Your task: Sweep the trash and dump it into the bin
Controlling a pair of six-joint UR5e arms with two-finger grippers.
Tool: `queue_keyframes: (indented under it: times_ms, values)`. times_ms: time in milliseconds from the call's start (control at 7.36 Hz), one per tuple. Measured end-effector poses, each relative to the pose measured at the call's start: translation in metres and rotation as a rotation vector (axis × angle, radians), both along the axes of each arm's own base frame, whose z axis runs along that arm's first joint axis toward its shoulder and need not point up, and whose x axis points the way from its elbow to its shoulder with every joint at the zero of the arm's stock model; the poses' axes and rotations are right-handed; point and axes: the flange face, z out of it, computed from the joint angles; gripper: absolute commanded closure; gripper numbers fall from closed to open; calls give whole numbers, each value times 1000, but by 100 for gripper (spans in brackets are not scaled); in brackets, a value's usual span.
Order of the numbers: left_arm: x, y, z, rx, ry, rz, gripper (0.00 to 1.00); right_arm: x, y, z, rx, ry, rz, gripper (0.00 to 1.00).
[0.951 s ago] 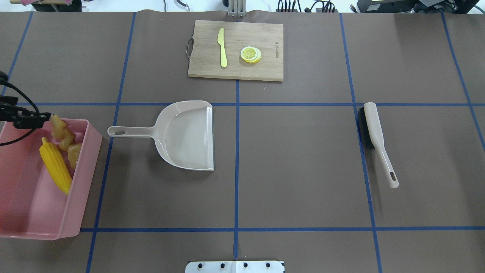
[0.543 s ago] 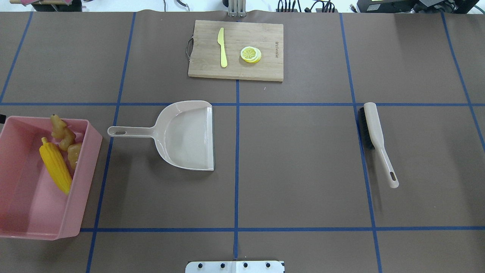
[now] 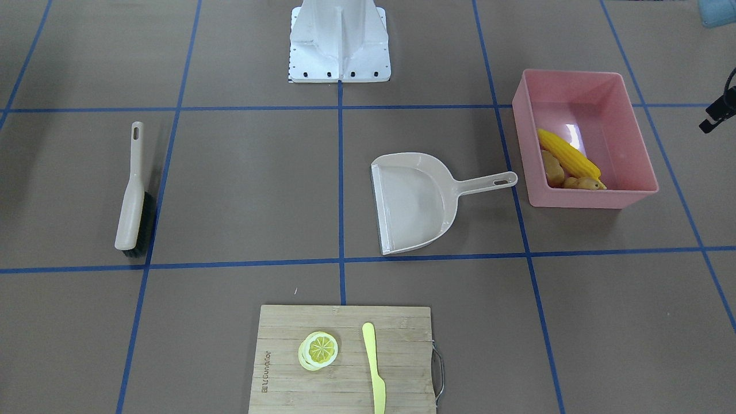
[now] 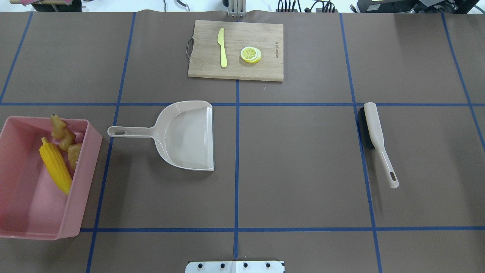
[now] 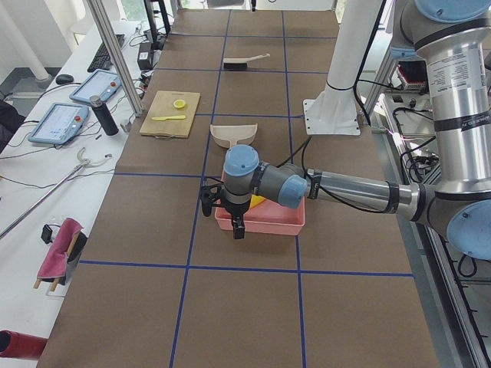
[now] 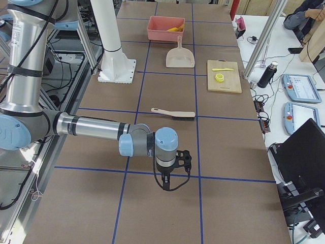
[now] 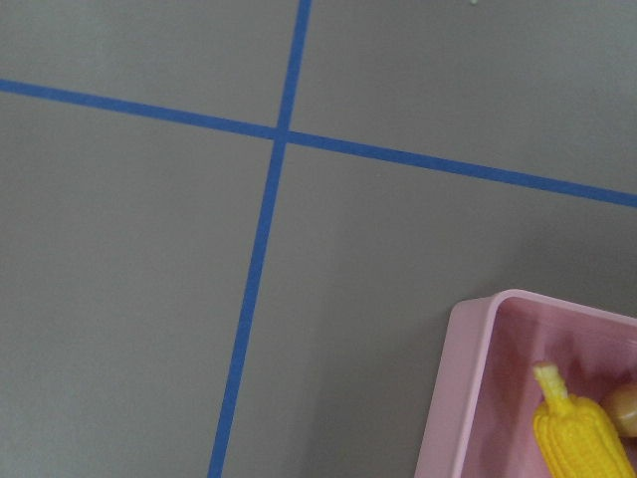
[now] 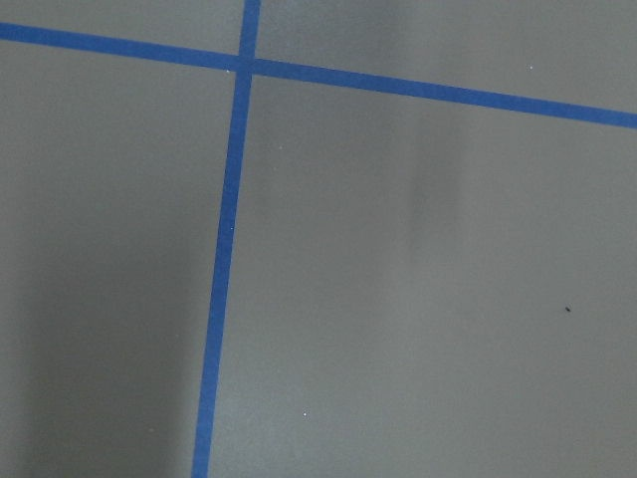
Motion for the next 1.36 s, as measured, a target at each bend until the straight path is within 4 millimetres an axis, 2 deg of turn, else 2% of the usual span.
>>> queue_keyframes:
  times_ms: [272, 543, 815, 1086, 1358]
  values:
    - [-37, 9, 45, 8, 3, 32, 1, 0, 0, 1, -2, 0, 0, 0]
    - [-53, 13, 64, 19, 0, 44, 1, 0, 0, 1, -2, 0, 0, 0]
    - [-51, 8, 60, 34, -6, 60, 1, 0, 1, 3, -6, 0, 0, 0]
    - [-51, 8, 41, 75, -13, 123, 1, 0, 2, 7, -14, 1, 1, 0]
    - [-61, 15, 27, 80, -25, 180, 1, 0, 2, 8, -17, 1, 1, 0]
